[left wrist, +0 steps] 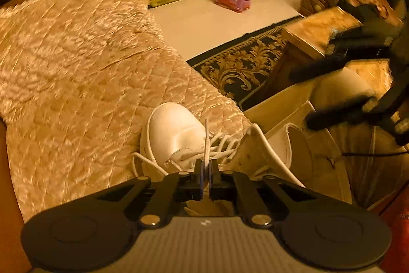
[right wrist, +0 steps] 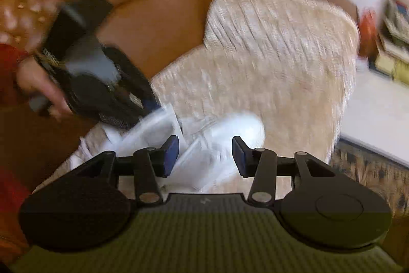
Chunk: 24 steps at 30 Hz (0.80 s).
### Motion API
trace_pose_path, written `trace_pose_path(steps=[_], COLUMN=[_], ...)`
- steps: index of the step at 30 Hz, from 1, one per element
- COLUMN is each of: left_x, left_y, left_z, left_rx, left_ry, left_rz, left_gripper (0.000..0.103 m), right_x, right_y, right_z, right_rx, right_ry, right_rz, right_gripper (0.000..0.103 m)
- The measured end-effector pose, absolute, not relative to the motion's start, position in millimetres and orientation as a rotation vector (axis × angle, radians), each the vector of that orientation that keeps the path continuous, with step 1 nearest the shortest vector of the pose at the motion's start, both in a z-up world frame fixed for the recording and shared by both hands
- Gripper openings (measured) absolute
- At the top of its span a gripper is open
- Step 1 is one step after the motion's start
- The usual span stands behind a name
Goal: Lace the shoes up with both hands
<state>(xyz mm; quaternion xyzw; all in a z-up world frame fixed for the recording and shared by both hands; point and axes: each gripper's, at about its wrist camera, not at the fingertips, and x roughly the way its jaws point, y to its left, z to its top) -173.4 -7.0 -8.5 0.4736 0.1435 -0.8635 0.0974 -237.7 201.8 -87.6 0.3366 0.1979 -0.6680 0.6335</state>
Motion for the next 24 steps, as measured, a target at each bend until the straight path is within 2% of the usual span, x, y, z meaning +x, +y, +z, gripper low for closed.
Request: trace_pose_path(steps=[3,5,6,7,8,11,14,19,24], left_x=[-168.6,-167.4,-168.2,-169.3,-170.5,-173.9,-179.6,-185.3,-188.8], left_y=[-7.7,-8.4,-8.0,-6.9,-5.0,-3.2,2.2,2.4,-9.7], left_z=[-9.4,-9.2,-8.0,-6.8,-5.6,-5.6,-4.9,-5.0,-0.4], left_rx=[1.384,1.374,1.370,1.369,1.368,1.369,1.379,1.385,1.426], left_ry=[0.444,0.458,0.457,0.450,0.439,0.439,0.407,0.395,0.358], left_rz=[-2.548,-2.548,-2.550,-2.553,-2.557,-2.572,-2.599,-2.605,-2.593], left_gripper=[0.003,0.003,0.003,0.003,0.003,0.003,0.003,0.003,0.003], right_x=[-243.1,-239.0,-236.9,-231.6,-226.3,-213.6,-214.1,-200.3,-182.5], right_y=[190.3,174.6,166.7,161.3,155.9,144.9,129.7,137.4,160.8], right_z=[-65.5,-66.6,-67.2,-71.5,-75.8,-85.6,-100.9,-106.2,-95.3], right_rx=[0.746,0.765,0.774,0.774,0.772,0.728,0.814,0.679,0.463], right_ry=[0.459,0.554,0.601,0.650,0.698,0.865,0.998,1.057,1.065], right_rz=[-1.411,-1.336,-1.297,-1.259,-1.221,-1.167,-1.079,-1.139,-1.276], right_gripper=[0.053,0.052,0.048,0.031,0.020,0.017,0.020,0.012,0.009])
